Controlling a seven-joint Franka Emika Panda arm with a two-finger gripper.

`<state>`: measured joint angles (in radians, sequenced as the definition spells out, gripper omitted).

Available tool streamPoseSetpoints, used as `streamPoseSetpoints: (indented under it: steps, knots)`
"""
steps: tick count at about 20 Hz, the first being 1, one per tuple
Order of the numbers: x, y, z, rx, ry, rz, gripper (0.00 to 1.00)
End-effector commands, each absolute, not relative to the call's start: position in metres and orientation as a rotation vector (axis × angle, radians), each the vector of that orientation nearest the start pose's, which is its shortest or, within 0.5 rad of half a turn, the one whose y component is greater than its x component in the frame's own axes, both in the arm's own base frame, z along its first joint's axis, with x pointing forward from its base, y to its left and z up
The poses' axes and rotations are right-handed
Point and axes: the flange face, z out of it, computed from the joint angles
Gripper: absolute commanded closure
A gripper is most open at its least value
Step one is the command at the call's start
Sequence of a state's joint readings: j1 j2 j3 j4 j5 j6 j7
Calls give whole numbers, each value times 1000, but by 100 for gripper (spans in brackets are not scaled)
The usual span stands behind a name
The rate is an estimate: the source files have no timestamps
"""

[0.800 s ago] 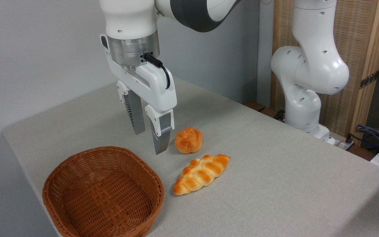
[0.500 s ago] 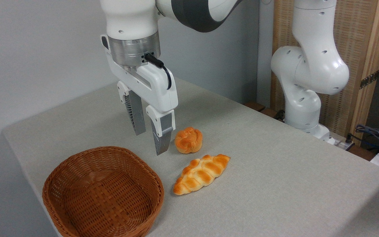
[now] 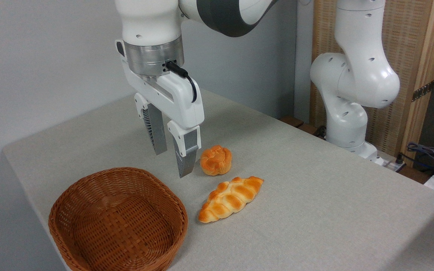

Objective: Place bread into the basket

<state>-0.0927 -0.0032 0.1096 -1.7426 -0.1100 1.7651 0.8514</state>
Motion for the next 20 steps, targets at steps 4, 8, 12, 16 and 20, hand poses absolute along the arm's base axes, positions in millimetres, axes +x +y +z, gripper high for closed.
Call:
streamPoseSetpoints:
  steps: [4,8,12,16,20]
  knots:
    - [566,1,567,-2971,1259,-136,0]
    - [566,1,566,-2971,1261,-134,0]
    - [566,1,565,-2972,1267,-123,0]
    - [565,1,566,-2973,1271,-117,0]
    - [565,0,565,-2972,1274,-114,0]
